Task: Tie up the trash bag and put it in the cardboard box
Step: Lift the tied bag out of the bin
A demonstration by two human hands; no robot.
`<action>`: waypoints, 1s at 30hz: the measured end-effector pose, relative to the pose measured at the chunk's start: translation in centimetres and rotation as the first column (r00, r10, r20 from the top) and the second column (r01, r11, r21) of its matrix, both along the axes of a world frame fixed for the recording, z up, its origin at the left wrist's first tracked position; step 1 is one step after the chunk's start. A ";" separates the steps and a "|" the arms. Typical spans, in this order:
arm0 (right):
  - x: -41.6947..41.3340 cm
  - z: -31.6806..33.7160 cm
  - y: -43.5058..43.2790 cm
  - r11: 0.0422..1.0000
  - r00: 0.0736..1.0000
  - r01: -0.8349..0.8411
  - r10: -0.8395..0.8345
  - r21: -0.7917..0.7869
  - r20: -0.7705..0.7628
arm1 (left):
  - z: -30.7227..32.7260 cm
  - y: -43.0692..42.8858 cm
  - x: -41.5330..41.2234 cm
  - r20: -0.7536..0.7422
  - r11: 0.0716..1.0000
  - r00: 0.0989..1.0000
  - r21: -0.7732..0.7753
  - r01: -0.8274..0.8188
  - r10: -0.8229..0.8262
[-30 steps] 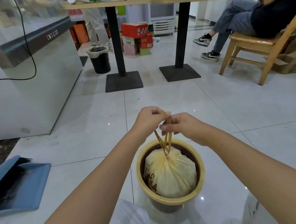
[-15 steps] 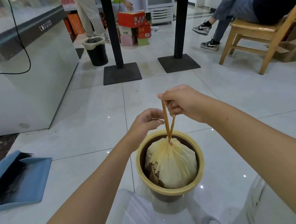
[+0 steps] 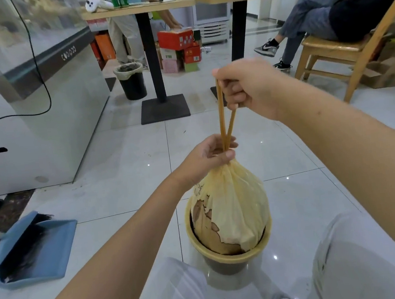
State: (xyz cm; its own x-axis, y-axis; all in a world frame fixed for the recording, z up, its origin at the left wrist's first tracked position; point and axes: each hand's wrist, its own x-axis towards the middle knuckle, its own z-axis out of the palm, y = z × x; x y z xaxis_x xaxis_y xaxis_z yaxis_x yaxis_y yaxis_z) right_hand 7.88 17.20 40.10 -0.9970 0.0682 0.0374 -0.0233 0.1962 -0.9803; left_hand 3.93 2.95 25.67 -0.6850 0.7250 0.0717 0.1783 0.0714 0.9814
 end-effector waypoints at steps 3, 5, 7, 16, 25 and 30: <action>0.3 2.9 0.0 1.000 0.998 -0.009 0.008 -0.021 -0.068 | -0.8 0.1 0.5 -0.097 0.971 0.995 -0.239 -0.033 0.010; 0.3 4.5 -0.1 1.000 0.995 -0.009 0.009 -0.005 -0.104 | -1.1 0.5 0.4 -0.152 0.952 0.983 -0.273 -0.142 0.103; 0.2 5.5 -0.1 1.000 0.992 -0.002 0.004 0.021 -0.129 | -0.9 1.1 -0.1 -0.202 0.941 0.957 -0.225 -0.252 0.208; 0.5 7.5 1.4 0.969 0.966 0.152 -0.103 0.194 -0.238 | 3.6 2.9 -1.4 -0.149 0.872 0.866 -0.041 -0.487 0.477; -1.5 2.1 2.7 0.762 0.986 0.163 -0.103 0.626 -0.130 | 10.5 4.6 -4.7 0.020 0.819 0.820 0.053 -0.572 0.572; -3.9 0.7 2.7 0.731 0.991 0.041 0.059 0.681 -0.123 | 12.6 5.1 -6.5 0.192 0.785 0.782 0.077 -0.615 0.593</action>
State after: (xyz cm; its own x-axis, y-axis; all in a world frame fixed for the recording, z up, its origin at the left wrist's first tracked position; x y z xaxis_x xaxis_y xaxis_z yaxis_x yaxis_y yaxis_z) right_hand 3.97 19.93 40.77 -0.9800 -0.0345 0.1959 -0.1426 0.8086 -0.5708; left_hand -2.56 8.06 38.27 -0.9887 0.1497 -0.0060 -0.0081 -0.0132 0.9999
